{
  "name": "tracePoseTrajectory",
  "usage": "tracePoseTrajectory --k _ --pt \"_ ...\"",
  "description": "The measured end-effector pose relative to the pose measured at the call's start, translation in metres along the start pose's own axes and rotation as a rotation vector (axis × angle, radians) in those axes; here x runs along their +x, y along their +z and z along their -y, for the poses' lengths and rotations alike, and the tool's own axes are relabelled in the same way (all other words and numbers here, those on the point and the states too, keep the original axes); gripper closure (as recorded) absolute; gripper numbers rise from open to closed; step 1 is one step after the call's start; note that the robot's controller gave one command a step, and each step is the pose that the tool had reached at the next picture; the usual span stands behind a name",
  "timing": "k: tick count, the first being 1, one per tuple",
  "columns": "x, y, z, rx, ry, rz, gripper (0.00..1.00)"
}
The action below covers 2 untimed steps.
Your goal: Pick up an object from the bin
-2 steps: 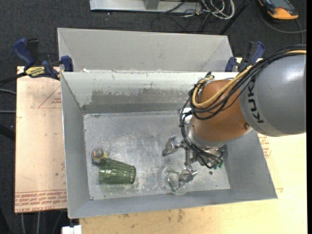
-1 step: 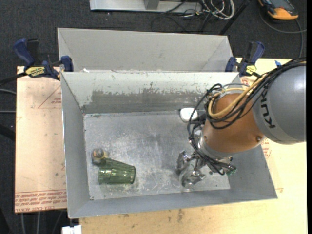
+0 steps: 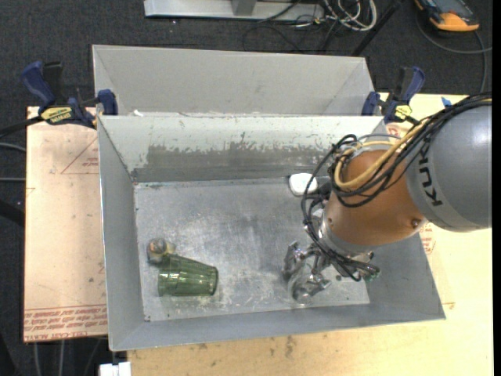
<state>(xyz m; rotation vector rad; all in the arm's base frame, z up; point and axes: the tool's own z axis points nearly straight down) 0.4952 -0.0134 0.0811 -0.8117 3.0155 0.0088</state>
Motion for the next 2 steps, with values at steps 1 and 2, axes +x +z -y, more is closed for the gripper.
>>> tracePoseTrajectory --k 1,2 --pt "0.010 -0.031 -0.001 -0.004 -0.011 -0.020 1.00" --pt "-0.005 -0.155 0.002 -0.001 -0.140 -0.017 1.00"
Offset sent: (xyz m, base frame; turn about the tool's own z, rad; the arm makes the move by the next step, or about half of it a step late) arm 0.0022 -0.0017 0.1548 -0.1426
